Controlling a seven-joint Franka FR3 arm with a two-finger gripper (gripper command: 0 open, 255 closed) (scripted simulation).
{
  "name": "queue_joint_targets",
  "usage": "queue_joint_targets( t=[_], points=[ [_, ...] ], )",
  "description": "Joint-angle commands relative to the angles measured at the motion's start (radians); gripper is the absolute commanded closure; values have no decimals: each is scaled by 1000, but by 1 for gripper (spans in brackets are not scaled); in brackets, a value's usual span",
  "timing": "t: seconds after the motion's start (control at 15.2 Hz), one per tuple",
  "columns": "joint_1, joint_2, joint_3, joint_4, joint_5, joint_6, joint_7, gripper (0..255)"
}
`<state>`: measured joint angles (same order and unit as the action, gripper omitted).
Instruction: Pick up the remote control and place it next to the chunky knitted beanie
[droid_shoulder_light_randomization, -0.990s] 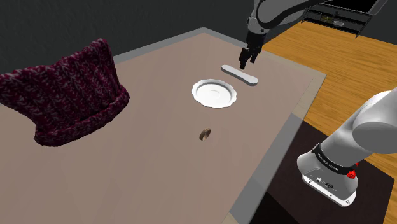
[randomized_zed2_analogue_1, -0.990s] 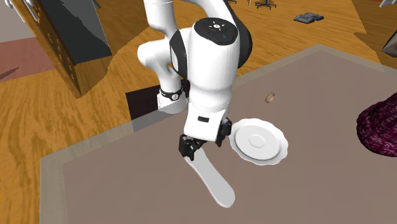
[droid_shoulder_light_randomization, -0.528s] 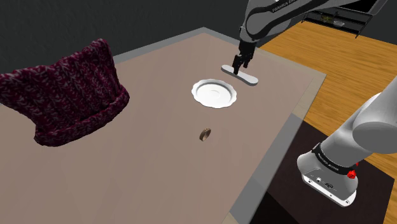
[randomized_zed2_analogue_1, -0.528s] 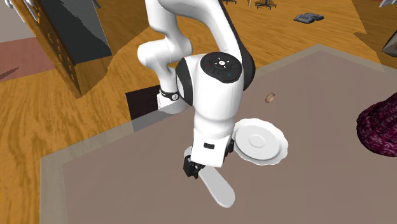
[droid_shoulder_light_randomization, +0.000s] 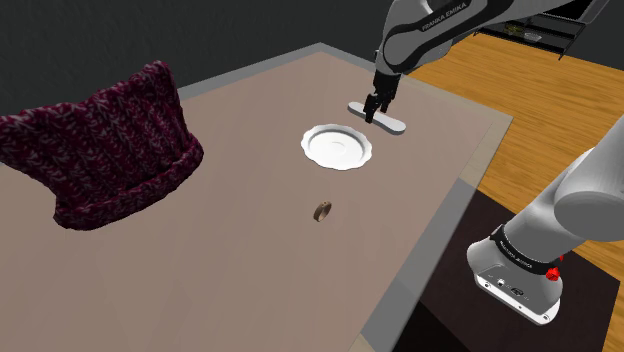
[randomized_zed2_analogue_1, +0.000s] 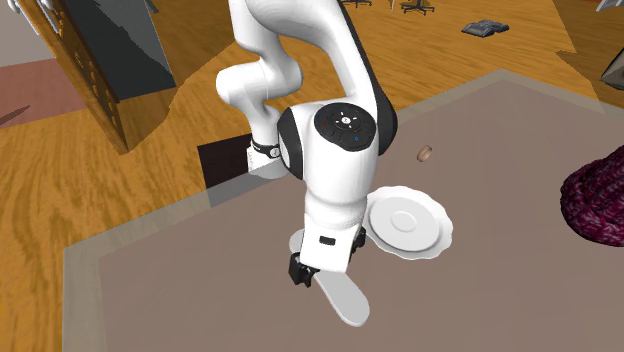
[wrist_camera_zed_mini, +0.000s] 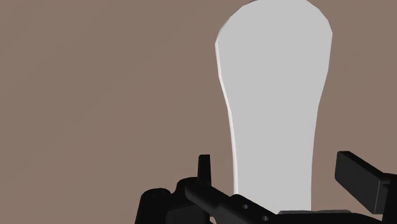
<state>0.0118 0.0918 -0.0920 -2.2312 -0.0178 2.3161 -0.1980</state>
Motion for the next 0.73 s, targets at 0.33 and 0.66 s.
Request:
queue_joint_targets(
  t=[0.33, 0.66],
  points=[
    [0, 0, 0, 0, 0, 0, 0, 255],
    [0, 0, 0, 0, 0, 0, 0, 255]
  ],
)
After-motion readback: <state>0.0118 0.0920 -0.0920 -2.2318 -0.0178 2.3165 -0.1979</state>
